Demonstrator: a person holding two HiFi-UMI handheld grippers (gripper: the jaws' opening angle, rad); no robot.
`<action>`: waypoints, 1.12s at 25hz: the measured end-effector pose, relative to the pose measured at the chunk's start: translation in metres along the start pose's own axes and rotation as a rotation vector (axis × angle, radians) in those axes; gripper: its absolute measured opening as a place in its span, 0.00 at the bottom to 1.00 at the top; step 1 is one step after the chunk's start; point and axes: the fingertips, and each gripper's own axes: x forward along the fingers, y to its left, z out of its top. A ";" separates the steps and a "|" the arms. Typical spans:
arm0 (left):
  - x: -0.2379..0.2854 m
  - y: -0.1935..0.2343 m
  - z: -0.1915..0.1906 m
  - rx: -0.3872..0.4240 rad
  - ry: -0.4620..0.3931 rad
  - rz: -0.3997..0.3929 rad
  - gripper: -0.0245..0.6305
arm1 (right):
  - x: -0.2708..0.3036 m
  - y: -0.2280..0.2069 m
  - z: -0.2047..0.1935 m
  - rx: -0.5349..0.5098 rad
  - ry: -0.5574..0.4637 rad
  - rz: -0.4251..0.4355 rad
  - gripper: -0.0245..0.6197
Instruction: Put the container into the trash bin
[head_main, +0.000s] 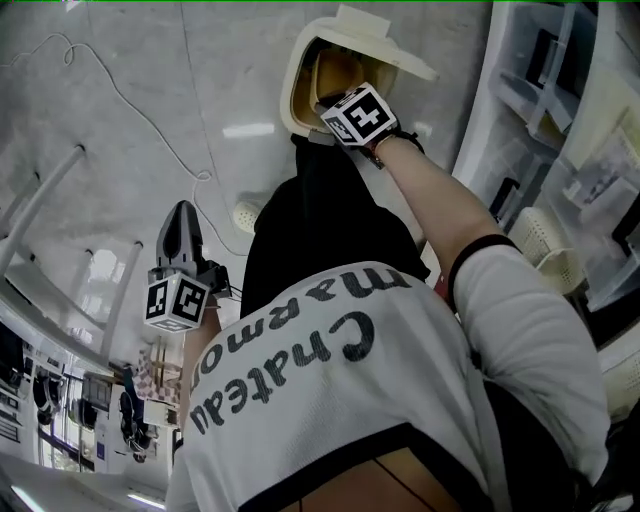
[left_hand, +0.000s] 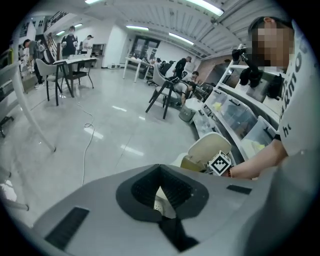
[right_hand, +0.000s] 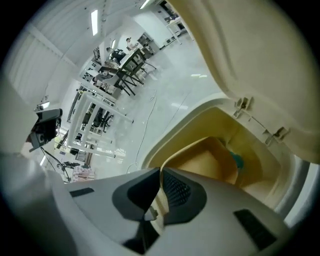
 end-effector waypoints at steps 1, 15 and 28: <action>0.002 0.003 0.001 -0.002 0.004 0.009 0.07 | 0.009 -0.003 0.001 -0.011 0.008 0.003 0.10; -0.054 0.109 -0.049 -0.003 0.027 -0.002 0.07 | 0.162 0.077 -0.026 -0.174 0.053 -0.091 0.10; -0.219 0.407 -0.191 0.026 0.054 0.005 0.07 | 0.414 0.307 -0.065 -0.026 -0.024 -0.200 0.10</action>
